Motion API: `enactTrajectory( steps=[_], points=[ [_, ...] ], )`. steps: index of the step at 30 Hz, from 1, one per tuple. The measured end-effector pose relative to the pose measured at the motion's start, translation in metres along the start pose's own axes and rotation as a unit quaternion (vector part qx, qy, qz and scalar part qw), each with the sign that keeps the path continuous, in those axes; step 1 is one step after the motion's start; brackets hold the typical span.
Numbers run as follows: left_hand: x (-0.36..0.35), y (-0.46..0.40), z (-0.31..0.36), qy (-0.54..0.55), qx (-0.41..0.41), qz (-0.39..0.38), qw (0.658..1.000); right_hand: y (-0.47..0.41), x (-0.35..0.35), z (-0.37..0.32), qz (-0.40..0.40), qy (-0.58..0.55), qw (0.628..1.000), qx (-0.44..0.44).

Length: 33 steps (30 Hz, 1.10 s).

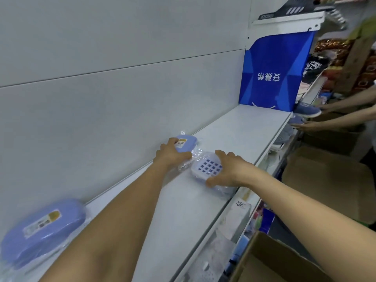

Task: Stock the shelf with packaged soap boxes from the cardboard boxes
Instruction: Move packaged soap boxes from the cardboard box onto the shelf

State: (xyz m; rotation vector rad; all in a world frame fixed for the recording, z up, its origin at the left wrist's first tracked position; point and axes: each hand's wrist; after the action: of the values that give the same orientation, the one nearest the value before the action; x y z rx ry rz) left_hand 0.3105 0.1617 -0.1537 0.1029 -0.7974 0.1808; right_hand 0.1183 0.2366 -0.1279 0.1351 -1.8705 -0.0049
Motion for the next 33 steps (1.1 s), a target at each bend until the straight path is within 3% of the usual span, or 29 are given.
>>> enactTrajectory(
  steps=[3,7,16,22,27,33],
  points=[
    [0.008,0.029,-0.012,0.107,0.046,0.015,0.993,0.024,0.003,0.001,0.005,-0.017,0.999,0.043],
    [0.027,0.103,-0.024,0.168,0.067,0.072,0.981,0.073,0.005,-0.003,0.043,-0.02,0.992,0.12],
    [0.066,0.318,-0.057,0.222,0.049,0.29,0.929,0.222,-0.012,-0.015,0.095,0.001,0.938,0.334],
    [0.09,0.471,-0.1,0.24,0.096,0.389,0.884,0.308,-0.037,-0.05,0.068,-0.011,0.881,0.468],
    [0.12,0.589,-0.158,0.279,0.184,0.397,0.855,0.377,-0.072,-0.108,0.026,0.021,0.805,0.592],
    [0.149,0.722,-0.23,0.332,0.248,0.458,0.786,0.464,-0.124,-0.196,-0.022,0.018,0.726,0.687]
  ],
)
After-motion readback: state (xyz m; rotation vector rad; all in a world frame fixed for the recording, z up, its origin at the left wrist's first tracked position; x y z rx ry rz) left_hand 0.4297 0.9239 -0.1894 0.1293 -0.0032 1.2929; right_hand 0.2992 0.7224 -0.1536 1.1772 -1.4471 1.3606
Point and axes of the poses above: each hand's wrist, its own y-axis away from the middle knuckle, its own x-axis out of the back of the hand, z = x × y, and after that the axes turned 6 degrees about z, right-handed
